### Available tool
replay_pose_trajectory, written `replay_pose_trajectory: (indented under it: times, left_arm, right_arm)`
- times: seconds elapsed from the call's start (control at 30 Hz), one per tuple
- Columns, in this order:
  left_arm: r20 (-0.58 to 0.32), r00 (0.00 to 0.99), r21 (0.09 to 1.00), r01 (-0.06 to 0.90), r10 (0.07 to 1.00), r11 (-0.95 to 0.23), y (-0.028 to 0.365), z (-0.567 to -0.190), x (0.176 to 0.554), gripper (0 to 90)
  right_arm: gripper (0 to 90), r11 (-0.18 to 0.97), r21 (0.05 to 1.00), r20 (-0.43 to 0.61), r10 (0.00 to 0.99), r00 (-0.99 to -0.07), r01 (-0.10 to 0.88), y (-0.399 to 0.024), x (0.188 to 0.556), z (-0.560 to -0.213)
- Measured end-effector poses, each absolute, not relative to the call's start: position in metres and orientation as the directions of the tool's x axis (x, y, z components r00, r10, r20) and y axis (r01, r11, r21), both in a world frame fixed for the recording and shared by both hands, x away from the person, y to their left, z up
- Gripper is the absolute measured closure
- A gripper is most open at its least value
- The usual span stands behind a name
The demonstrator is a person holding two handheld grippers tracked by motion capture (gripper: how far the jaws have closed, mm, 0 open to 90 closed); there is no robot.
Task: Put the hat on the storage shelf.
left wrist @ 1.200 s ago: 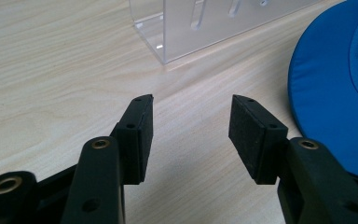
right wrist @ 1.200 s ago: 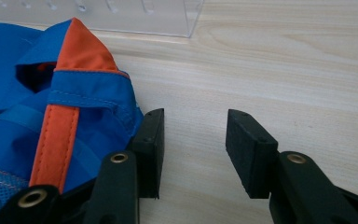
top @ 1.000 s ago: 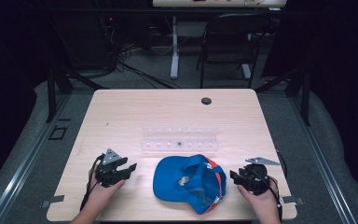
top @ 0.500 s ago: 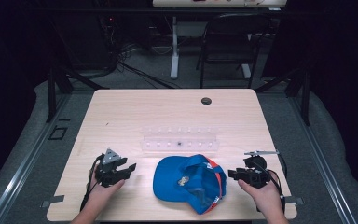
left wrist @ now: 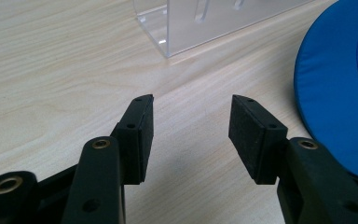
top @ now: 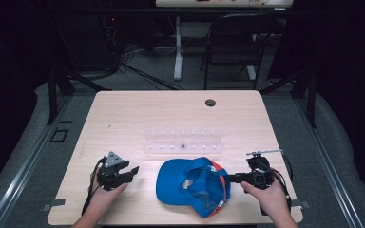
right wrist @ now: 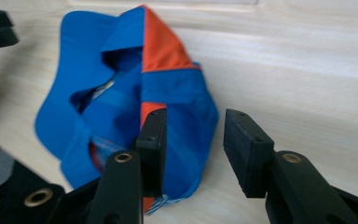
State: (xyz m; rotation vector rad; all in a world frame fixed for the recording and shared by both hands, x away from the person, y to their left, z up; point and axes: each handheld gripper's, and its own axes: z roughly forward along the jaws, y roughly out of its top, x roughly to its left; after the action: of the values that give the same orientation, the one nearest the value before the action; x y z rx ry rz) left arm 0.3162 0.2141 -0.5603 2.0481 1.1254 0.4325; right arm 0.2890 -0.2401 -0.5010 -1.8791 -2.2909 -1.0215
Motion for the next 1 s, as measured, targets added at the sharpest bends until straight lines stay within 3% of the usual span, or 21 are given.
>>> replay_pose_trajectory:
  times: [0.2, 1.0]
  left_arm:
    - [-0.059, 0.557, 0.744, 0.578, 0.829, -0.335, 0.213, -0.561, 0.316, 50.6]
    - [-0.055, 0.556, 0.742, 0.578, 0.829, -0.339, 0.213, -0.561, 0.316, 50.6]
  right_arm:
    - [59.2, 0.080, 0.440, 0.456, 0.838, -0.299, 0.895, -0.236, 0.284, -0.501]
    - [64.3, 0.130, 0.391, 0.505, 0.798, -0.330, 0.911, -0.220, 0.279, -0.520]
